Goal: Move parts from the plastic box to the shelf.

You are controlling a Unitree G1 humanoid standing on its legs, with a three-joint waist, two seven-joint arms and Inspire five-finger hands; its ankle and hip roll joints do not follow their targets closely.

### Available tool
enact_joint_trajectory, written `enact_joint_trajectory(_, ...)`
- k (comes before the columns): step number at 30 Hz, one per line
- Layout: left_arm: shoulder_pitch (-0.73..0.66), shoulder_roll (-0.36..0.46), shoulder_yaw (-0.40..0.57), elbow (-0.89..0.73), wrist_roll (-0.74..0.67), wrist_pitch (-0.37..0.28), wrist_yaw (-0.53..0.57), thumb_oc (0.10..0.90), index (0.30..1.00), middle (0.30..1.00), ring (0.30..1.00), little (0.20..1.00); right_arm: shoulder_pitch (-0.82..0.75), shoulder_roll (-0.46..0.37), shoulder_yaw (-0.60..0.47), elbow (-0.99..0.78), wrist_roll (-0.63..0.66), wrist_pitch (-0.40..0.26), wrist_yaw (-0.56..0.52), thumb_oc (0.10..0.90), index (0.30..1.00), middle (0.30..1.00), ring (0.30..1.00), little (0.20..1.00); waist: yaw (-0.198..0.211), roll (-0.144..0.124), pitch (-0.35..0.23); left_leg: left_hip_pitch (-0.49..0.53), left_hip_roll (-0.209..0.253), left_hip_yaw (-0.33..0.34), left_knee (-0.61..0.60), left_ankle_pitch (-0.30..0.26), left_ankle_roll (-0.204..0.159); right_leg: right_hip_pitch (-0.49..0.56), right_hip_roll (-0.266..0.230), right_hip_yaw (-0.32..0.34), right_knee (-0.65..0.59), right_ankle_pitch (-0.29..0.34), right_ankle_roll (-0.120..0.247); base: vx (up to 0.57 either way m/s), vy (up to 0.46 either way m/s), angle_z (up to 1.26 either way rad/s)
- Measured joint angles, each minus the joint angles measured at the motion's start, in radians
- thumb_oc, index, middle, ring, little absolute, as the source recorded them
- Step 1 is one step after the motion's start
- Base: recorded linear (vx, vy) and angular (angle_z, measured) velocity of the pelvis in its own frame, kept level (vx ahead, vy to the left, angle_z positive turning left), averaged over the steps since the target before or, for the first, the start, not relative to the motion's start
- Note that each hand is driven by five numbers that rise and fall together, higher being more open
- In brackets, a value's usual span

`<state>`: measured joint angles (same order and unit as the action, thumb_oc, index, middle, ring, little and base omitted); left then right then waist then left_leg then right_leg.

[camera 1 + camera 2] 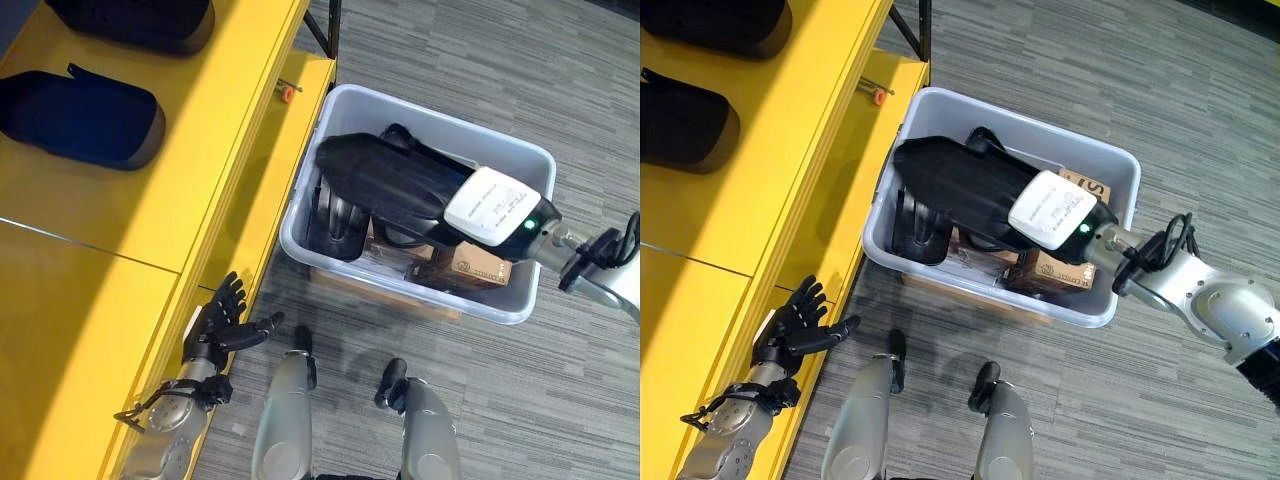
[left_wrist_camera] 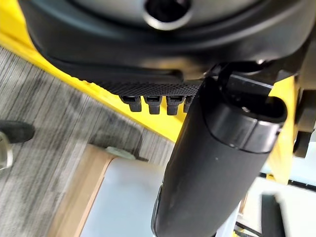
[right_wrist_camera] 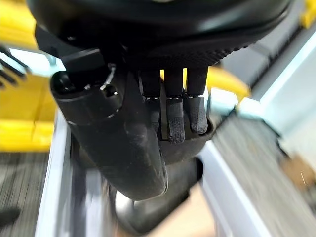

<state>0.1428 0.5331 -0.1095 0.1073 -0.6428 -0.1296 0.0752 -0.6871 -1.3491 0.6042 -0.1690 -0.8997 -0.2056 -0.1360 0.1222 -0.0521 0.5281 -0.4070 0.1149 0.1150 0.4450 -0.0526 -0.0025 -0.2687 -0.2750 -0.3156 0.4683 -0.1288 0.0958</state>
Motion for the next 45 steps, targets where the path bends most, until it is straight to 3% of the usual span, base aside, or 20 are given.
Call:
enact_joint_trajectory(9, 0.018, -0.015, 0.028, 0.001, 0.022, 0.020, -0.026, 0.900, 1.000, 1.000, 1.000, 1.000, -0.118, 0.031, -0.043, -0.028, 0.002, -0.014, -0.021, 0.400, 0.300, 0.300, 0.300, 0.300, 0.018, -0.008, -0.010, 0.164, -0.016, 0.017, -0.138, 0.034, 0.002, 0.177, 0.024, -0.027, -0.190, 0.062, 0.018, 0.07, -0.005, -0.01)
enact_joint_trajectory(12, 0.039, -0.027, 0.042, 0.001, 0.022, 0.021, -0.028, 0.900, 1.000, 1.000, 1.000, 1.000, -0.121, 0.051, -0.042, -0.019, 0.001, -0.019, -0.012, 0.400, 0.300, 0.300, 0.300, 0.300, 0.016, -0.024, -0.065, 0.195, -0.019, 0.028, -0.194, 0.051, -0.001, 0.209, 0.034, -0.029, -0.254, 0.089, 0.021, 0.05, -0.015, -0.10)
enact_joint_trajectory(13, 0.052, -0.043, 0.056, 0.002, 0.022, 0.021, -0.030, 0.900, 1.000, 1.000, 1.000, 1.000, -0.122, 0.058, -0.039, -0.019, 0.010, -0.019, -0.012, 0.400, 0.300, 0.300, 0.300, 0.300, 0.016, -0.031, -0.108, 0.210, -0.020, 0.033, -0.223, 0.058, -0.004, 0.227, 0.042, -0.028, -0.295, 0.105, 0.022, 0.07, -0.016, -0.04)
enact_joint_trajectory(21, 0.108, -0.091, 0.074, 0.008, 0.029, 0.021, -0.043, 0.900, 1.000, 1.000, 1.000, 1.000, -0.127, 0.212, -0.038, 0.020, 0.061, -0.019, -0.006, 0.400, 0.300, 0.300, 0.300, 0.300, 0.010, -0.034, -0.254, 0.315, -0.027, 0.056, -0.310, 0.069, -0.016, 0.324, 0.057, -0.026, -0.398, 0.128, 0.027, 0.05, -0.006, -0.07)
enact_joint_trajectory(27, 0.155, -0.129, 0.076, 0.015, 0.029, 0.021, -0.042, 0.900, 1.000, 1.000, 1.000, 1.000, -0.126, 0.225, -0.027, 0.025, 0.062, -0.021, 0.003, 0.400, 0.300, 0.300, 0.300, 0.300, 0.013, -0.034, -0.310, 0.358, -0.029, 0.073, -0.348, 0.077, -0.020, 0.350, 0.059, -0.010, -0.417, 0.132, 0.028, 0.03, -0.006, -0.07)
enact_joint_trajectory(39, 0.159, -0.128, 0.075, 0.043, 0.029, 0.021, -0.041, 0.900, 1.000, 1.000, 1.000, 1.000, -0.145, 0.226, 0.025, 0.098, 0.080, -0.025, 0.015, 0.400, 0.300, 0.300, 0.300, 0.300, 0.014, -0.034, -0.324, 0.374, -0.027, 0.075, -0.359, 0.086, -0.020, 0.355, 0.060, -0.003, -0.415, 0.135, 0.026, 0.00, -0.028, -0.01)
enact_joint_trajectory(45, 0.170, -0.125, 0.078, 0.045, 0.028, 0.021, -0.037, 0.900, 1.000, 1.000, 1.000, 1.000, -0.294, 0.250, 0.172, 0.174, 0.099, -0.028, 0.033, 0.400, 0.300, 0.300, 0.300, 0.300, 0.015, -0.020, -0.328, 0.373, -0.019, 0.077, -0.354, 0.090, -0.021, 0.348, 0.065, 0.003, -0.403, 0.134, 0.022, -0.02, -0.098, -0.02)
